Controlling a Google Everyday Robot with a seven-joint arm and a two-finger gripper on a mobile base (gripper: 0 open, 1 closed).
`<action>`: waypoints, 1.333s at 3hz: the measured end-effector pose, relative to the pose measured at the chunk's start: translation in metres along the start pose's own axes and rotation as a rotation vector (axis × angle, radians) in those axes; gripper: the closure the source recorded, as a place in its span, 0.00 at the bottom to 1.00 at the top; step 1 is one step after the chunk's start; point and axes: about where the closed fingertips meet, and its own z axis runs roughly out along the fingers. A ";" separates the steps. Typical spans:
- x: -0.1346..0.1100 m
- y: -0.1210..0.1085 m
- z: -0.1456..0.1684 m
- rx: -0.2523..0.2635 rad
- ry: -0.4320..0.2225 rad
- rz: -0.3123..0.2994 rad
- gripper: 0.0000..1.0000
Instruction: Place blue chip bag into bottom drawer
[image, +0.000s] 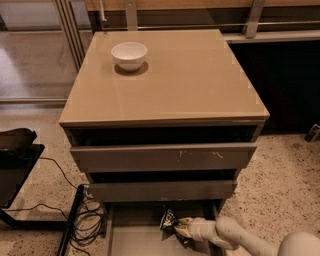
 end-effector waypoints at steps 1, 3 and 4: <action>0.000 -0.002 0.000 -0.002 -0.004 -0.003 0.83; 0.000 -0.002 0.001 -0.002 -0.004 -0.003 0.36; 0.000 -0.002 0.001 -0.002 -0.004 -0.003 0.12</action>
Offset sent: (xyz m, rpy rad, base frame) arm 0.0015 -0.0007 -0.0007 0.0031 -0.0035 0.0028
